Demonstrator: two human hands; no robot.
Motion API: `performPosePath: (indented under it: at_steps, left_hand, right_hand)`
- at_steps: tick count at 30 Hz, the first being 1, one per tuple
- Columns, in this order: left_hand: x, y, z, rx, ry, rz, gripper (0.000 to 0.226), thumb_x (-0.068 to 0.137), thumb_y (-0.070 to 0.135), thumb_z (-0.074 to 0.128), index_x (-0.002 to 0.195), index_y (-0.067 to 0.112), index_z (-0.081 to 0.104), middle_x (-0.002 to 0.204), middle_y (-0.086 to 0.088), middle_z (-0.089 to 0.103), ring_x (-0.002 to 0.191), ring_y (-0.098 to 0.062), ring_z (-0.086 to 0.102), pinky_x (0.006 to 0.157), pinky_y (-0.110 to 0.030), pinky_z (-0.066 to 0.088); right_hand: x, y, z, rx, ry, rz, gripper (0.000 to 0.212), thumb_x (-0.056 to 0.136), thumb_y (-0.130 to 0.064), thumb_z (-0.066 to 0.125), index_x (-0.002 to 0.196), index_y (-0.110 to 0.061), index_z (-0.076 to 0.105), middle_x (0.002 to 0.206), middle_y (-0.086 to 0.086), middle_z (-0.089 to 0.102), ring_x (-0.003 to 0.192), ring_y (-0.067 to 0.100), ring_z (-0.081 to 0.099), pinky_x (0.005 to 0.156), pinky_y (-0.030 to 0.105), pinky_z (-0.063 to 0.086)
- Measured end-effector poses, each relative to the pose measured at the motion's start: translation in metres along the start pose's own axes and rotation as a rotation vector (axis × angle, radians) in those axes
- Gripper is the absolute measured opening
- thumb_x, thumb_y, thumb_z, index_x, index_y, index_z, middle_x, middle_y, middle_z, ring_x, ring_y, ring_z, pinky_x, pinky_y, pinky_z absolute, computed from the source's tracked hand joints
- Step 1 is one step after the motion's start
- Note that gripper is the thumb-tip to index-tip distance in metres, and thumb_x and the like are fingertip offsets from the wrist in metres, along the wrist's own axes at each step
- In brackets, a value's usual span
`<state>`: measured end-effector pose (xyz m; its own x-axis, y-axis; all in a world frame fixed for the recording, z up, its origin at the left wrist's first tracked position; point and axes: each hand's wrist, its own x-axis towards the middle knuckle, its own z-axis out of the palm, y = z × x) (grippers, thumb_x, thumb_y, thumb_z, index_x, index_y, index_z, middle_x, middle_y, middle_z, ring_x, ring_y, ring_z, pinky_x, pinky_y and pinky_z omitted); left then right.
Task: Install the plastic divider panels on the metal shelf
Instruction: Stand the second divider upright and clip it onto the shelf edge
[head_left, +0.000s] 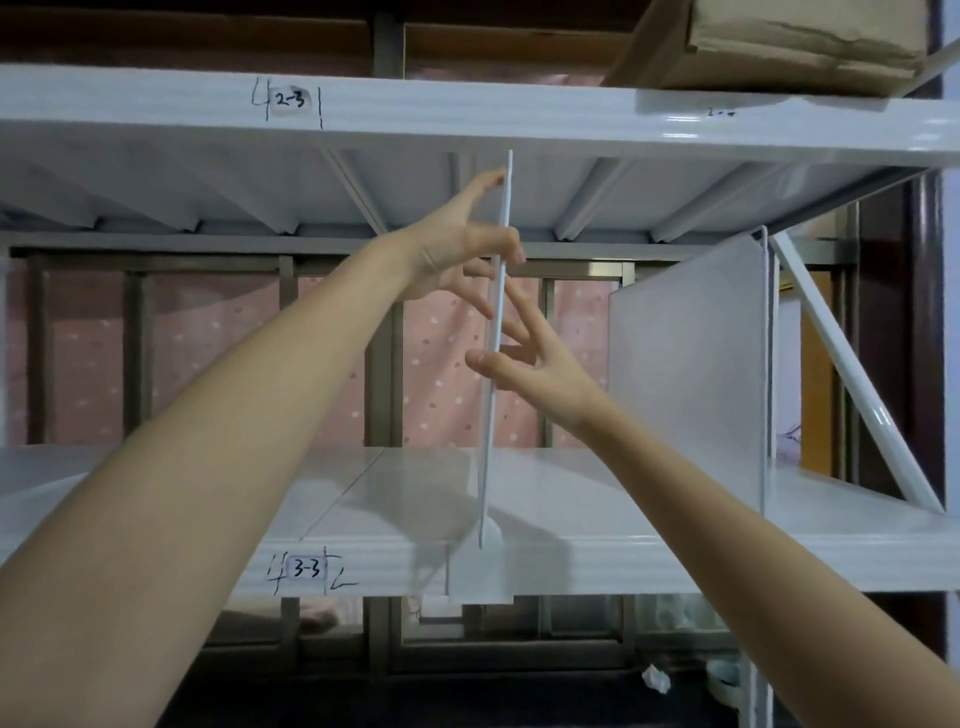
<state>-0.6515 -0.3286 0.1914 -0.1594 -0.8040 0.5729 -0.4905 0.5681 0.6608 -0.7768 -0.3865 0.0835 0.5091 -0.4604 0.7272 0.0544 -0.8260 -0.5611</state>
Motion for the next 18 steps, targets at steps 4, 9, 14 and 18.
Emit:
performPosePath:
  at_steps: [4,9,14,18]
  left_hand:
    - [0.01,-0.017,-0.002,-0.095,0.015,-0.017,0.084,0.081,0.009,0.064,0.146,0.035,0.019,0.109,-0.008,0.053,0.105,-0.037,0.062,0.079,-0.055,0.055]
    - [0.023,-0.036,0.001,-0.131,0.037,-0.036,0.091,0.067,0.012,0.069,0.144,0.035,0.025,0.124,-0.017,0.048,0.103,-0.04,0.063,0.075,-0.051,0.057]
    - [0.036,-0.061,-0.002,-0.177,0.073,-0.034,0.088,0.071,0.01,0.065,0.145,0.035,0.025,0.125,-0.017,0.05,0.109,-0.037,0.06,0.074,-0.051,0.057]
    - [0.04,-0.071,-0.007,-0.22,0.056,-0.026,0.09,0.069,0.009,0.068,0.144,0.036,0.025,0.134,-0.016,0.041,0.112,-0.038,0.058,0.072,-0.049,0.058]
  right_hand:
    - [0.011,0.019,0.0,-0.014,0.0,-0.011,0.093,0.068,-0.058,0.068,0.146,-0.051,0.017,0.154,-0.001,0.031,0.133,0.022,0.045,0.106,0.05,0.041]
    - [0.02,0.041,-0.002,-0.042,-0.04,0.002,0.09,0.075,-0.056,0.065,0.147,-0.05,0.011,0.157,-0.001,0.024,0.135,0.022,0.041,0.106,0.052,0.041]
    - [0.026,0.063,-0.001,-0.065,-0.136,0.032,0.107,0.069,-0.053,0.07,0.15,-0.043,0.002,0.161,-0.004,0.008,0.145,0.021,0.023,0.115,0.045,0.026]
    - [0.023,0.082,0.003,-0.122,-0.272,0.013,0.125,0.063,-0.051,0.077,0.151,-0.039,-0.01,0.16,-0.015,-0.01,0.147,0.009,0.001,0.12,0.042,0.014]
